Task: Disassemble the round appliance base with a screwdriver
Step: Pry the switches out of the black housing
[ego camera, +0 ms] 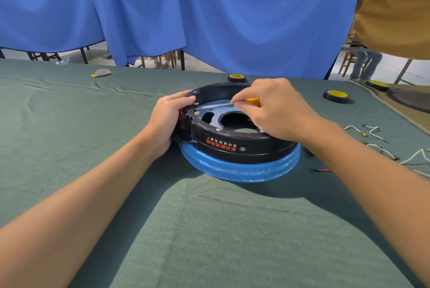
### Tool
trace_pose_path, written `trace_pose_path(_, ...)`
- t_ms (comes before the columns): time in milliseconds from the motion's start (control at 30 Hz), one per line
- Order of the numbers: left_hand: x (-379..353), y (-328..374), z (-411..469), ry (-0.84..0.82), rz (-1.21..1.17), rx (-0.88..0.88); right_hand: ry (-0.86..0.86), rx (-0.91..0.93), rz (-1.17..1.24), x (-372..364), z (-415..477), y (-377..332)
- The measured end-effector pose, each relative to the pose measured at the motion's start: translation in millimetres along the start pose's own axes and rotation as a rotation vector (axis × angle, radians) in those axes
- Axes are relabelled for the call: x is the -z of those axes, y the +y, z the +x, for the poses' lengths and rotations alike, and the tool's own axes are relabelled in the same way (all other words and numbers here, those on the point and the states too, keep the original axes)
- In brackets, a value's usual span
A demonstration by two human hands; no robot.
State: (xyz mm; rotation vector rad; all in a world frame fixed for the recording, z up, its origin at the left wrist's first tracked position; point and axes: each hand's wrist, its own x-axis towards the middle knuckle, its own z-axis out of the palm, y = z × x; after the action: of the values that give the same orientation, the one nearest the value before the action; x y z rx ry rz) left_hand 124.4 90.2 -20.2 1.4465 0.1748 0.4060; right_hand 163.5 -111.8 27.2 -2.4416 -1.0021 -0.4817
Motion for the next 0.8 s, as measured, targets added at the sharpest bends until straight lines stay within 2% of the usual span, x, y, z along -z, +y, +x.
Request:
trace_pose_path(67, -2, 0, -1, 0.039, 0.007, -0.021, 0.257, -0.082, -0.084, 0, -14, 0)
trace_pose_path(133, -6, -1, -2, 0.084, -0.01, -0.031, 0.432, -0.177, -0.042, -2, -32, -2)
trace_pose_path(267, -16, -5, -7, 0.168, -0.004, -0.038, 0.469, -0.242, -0.058, -18, -50, 0)
trace_pose_path(400, -28, -7, -16, 0.269, 0.041, -0.045, 0.491, -0.268, 0.046, -19, -39, 16)
trace_pose_path(567, -55, -13, -42, 0.439, 0.296, -0.114, 0.482, -0.42, 0.017, -11, -36, 41)
trace_pose_path(667, -77, -14, -61, 0.472, 0.381, -0.095, 0.491, -0.52, 0.052, -5, -42, 46)
trace_pose_path(800, -105, -23, -82, 0.443, 0.434, -0.136, 0.516, -0.532, 0.056, -1, -49, 46)
